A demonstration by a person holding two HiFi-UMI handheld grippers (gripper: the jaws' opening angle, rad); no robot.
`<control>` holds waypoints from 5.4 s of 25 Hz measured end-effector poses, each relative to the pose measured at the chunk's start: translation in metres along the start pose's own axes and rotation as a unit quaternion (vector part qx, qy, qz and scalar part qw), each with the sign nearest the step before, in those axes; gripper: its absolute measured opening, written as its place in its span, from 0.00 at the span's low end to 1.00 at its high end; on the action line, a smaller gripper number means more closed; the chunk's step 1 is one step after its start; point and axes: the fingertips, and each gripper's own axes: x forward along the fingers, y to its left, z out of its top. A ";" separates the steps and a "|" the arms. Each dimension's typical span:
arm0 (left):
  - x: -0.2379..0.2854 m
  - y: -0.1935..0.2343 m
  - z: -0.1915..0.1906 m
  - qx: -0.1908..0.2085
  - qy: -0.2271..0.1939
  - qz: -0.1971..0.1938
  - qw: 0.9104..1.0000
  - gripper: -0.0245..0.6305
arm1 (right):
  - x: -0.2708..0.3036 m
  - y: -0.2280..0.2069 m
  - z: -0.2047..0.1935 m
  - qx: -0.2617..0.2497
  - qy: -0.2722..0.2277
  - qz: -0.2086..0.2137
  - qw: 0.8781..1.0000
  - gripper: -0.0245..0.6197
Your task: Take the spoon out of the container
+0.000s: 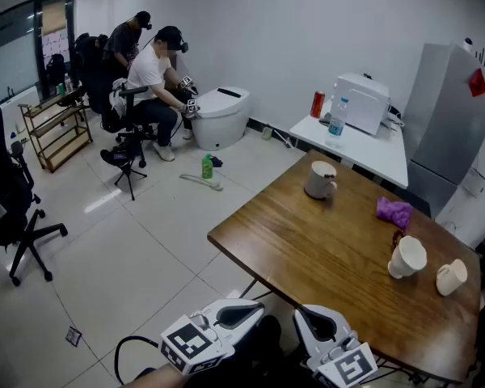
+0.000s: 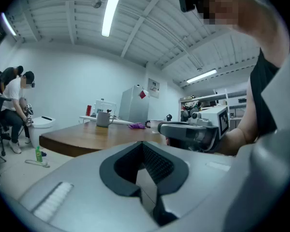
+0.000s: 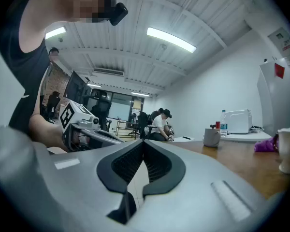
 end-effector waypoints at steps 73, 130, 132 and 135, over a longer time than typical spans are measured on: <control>0.152 0.101 0.065 0.018 0.077 -0.029 0.996 0.06 | 0.173 -0.326 -0.007 -0.345 0.316 -0.171 0.867 0.11; 0.113 0.037 0.046 0.041 0.068 -0.032 0.996 0.06 | 0.065 -0.176 -0.013 -0.562 0.286 -0.067 0.773 0.04; 0.112 0.037 0.046 0.041 0.067 -0.032 0.996 0.06 | 0.065 -0.175 -0.015 -0.560 0.286 -0.063 0.775 0.04; 0.111 0.038 0.047 0.039 0.066 -0.030 0.997 0.06 | 0.066 -0.172 -0.017 -0.558 0.287 -0.055 0.777 0.04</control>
